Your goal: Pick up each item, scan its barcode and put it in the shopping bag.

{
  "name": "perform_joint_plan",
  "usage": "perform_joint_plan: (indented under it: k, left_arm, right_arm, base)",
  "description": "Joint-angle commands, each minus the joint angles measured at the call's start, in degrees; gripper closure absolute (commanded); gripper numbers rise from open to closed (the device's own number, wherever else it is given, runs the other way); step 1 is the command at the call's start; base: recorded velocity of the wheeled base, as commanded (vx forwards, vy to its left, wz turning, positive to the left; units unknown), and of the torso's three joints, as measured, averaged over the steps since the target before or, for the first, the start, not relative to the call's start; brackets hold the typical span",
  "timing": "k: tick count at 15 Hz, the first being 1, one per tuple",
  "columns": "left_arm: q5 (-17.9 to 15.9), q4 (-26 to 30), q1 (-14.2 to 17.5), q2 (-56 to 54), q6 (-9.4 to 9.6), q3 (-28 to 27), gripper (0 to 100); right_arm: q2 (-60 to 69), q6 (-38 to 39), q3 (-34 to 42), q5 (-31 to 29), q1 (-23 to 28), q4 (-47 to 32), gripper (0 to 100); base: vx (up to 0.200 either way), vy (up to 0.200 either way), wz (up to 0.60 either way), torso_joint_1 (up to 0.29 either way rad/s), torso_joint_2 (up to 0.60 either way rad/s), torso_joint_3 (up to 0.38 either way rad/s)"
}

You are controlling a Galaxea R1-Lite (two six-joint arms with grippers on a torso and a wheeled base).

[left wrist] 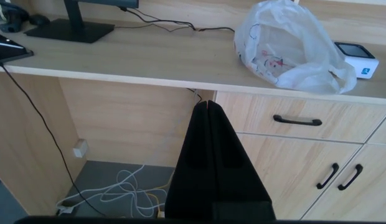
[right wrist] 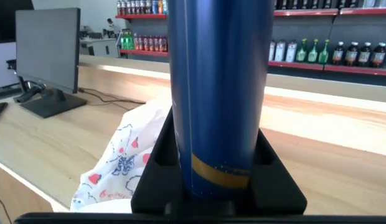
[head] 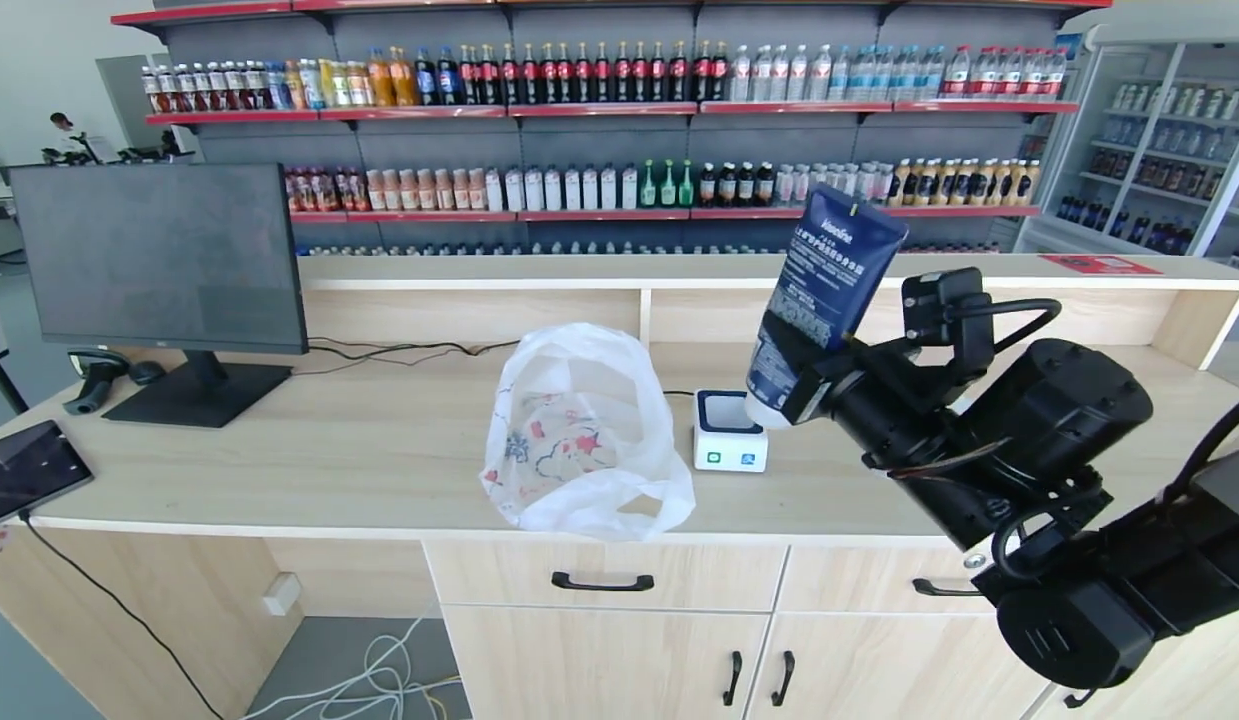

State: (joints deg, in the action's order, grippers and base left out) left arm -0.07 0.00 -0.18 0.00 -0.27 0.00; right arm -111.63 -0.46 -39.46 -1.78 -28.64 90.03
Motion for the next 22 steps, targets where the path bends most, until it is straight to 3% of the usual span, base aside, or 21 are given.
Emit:
perform_joint_plan:
  k: [1,4,9,13,19,22]
  left_arm:
    - [0.0,0.0,0.0,0.0,-0.08,0.0,100]
    - [0.0,0.0,0.0,0.0,-0.17,0.0,100]
    - [0.0,0.0,0.0,0.0,-0.17,0.0,100]
    - [0.0,0.0,0.0,0.0,-0.17,0.0,100]
    - [0.0,-0.4,0.0,0.0,-0.08,0.0,100]
    - [0.0,-0.4,0.0,0.0,0.00,0.0,100]
  right_arm:
    - [-4.5,-2.5,-0.8,2.7,2.4,0.0,100]
    - [-9.4,-3.8,-6.6,5.3,5.4,0.0,100]
    - [-17.4,-6.1,-15.6,8.0,6.4,0.0,100]
    - [-21.1,-14.0,-18.2,11.9,9.5,0.0,100]
    - [-25.4,-19.8,-25.3,14.7,9.6,-0.4,100]
    - [-25.9,-27.8,-28.1,20.4,10.4,-6.4,100]
  base:
    - [0.000,0.000,0.00,0.000,0.00,0.000]
    - [0.000,0.000,0.00,0.000,0.00,0.000]
    - [0.000,0.000,0.00,0.000,0.00,0.000]
    - [0.000,0.000,0.00,0.000,0.00,0.000]
    - [0.000,0.000,0.00,0.000,0.00,0.000]
    - [0.000,0.000,0.00,0.000,0.00,0.000]
